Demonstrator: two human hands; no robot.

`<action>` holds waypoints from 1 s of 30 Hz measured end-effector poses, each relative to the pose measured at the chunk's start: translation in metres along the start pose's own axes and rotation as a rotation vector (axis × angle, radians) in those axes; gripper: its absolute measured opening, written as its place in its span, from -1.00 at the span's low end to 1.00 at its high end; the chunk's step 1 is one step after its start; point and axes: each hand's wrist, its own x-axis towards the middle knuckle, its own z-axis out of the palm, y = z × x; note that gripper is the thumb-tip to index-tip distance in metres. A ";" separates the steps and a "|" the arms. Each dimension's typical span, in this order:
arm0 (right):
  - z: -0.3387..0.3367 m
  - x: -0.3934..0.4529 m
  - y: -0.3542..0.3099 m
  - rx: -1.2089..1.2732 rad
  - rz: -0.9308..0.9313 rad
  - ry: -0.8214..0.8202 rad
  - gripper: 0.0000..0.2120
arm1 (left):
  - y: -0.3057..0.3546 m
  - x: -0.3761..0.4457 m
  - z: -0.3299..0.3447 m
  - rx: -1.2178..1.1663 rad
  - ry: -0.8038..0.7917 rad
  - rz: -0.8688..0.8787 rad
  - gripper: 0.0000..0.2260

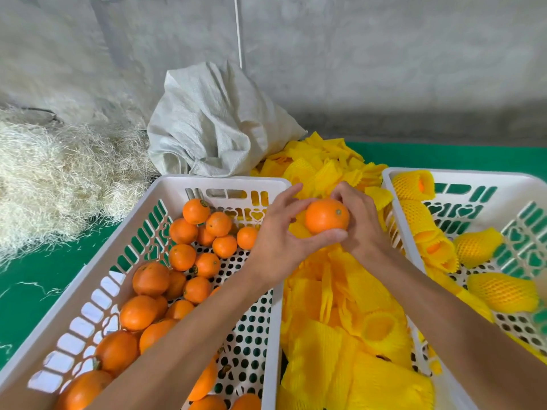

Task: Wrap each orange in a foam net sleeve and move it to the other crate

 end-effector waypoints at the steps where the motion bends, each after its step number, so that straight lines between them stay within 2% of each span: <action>1: -0.002 -0.001 -0.001 0.075 -0.050 -0.015 -0.77 | 0.001 0.000 0.000 -0.078 -0.071 -0.055 -0.47; 3: -0.002 -0.002 -0.004 0.203 -0.117 -0.055 -0.78 | 0.002 0.003 -0.004 -0.256 -0.135 -0.153 -0.55; 5: 0.001 -0.003 -0.004 0.247 -0.138 -0.060 -0.78 | 0.001 0.006 -0.010 -0.356 -0.121 -0.196 -0.56; 8: 0.007 -0.002 -0.003 0.277 -0.098 -0.044 -0.70 | -0.003 0.006 -0.013 -0.446 -0.115 -0.223 -0.42; 12: 0.010 0.001 -0.003 0.254 -0.021 -0.071 -0.60 | -0.004 0.005 -0.013 -0.499 -0.100 -0.281 -0.48; 15: 0.012 0.003 -0.004 0.249 0.043 -0.118 -0.58 | -0.003 0.006 -0.015 -0.432 -0.045 -0.303 -0.56; 18: 0.014 0.002 -0.006 0.250 0.039 -0.135 -0.67 | -0.002 0.005 -0.017 -0.404 -0.010 -0.311 -0.58; 23: 0.011 0.006 -0.010 0.209 0.077 0.002 -0.81 | -0.008 0.008 -0.022 -0.331 0.157 -0.315 -0.60; 27: 0.006 0.009 -0.020 0.148 -0.031 0.141 -0.84 | -0.014 0.009 -0.025 -0.113 0.215 -0.211 -0.43; 30: 0.004 0.005 -0.028 0.067 -0.166 0.189 -0.85 | -0.015 0.012 -0.025 -0.057 0.244 -0.207 -0.31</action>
